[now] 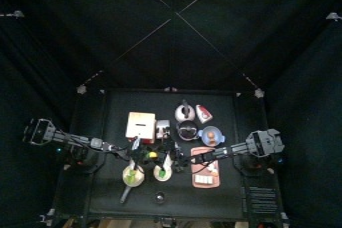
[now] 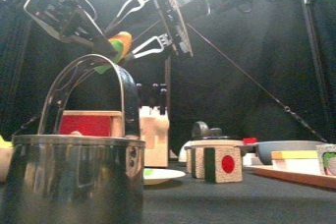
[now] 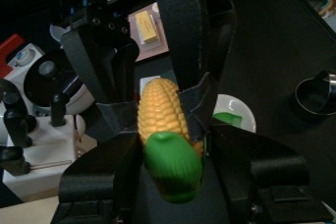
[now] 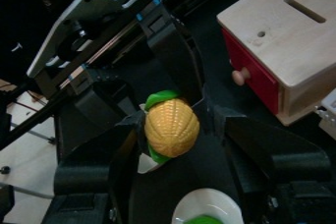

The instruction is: Hand over corn

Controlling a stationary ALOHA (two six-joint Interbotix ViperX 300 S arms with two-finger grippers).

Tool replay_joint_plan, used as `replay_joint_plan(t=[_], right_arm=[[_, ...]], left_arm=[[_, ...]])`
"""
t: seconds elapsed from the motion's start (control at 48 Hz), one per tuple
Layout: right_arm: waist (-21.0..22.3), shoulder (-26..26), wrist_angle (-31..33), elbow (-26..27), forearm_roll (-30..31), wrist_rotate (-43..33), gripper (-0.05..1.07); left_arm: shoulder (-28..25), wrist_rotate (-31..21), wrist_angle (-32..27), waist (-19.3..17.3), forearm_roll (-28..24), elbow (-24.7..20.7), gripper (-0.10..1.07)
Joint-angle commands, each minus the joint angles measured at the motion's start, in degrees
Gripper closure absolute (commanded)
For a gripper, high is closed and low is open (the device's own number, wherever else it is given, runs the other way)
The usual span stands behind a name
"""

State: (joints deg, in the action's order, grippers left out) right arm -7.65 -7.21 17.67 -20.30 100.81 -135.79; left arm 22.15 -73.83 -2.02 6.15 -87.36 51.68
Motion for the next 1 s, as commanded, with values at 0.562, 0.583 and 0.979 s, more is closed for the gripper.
replay_joint_plan(t=[0.562, 0.583, 0.979], right_arm=[[0.35, 1.93, -0.09, -0.97, -0.18, 0.09, 0.43], [0.35, 1.93, -0.09, -0.97, -0.18, 0.09, 0.43], [0.26, 3.08, -0.53, -3.52, -0.53, 0.35, 0.43]], left_arm=[[2.2, 0.09, 0.53, 0.18, 3.78, -0.53, -0.03], [2.2, 0.09, 0.44, 0.18, 3.78, -0.53, -0.04], [4.57, 0.35, 0.0, 0.18, 3.78, 1.49, -0.05]])
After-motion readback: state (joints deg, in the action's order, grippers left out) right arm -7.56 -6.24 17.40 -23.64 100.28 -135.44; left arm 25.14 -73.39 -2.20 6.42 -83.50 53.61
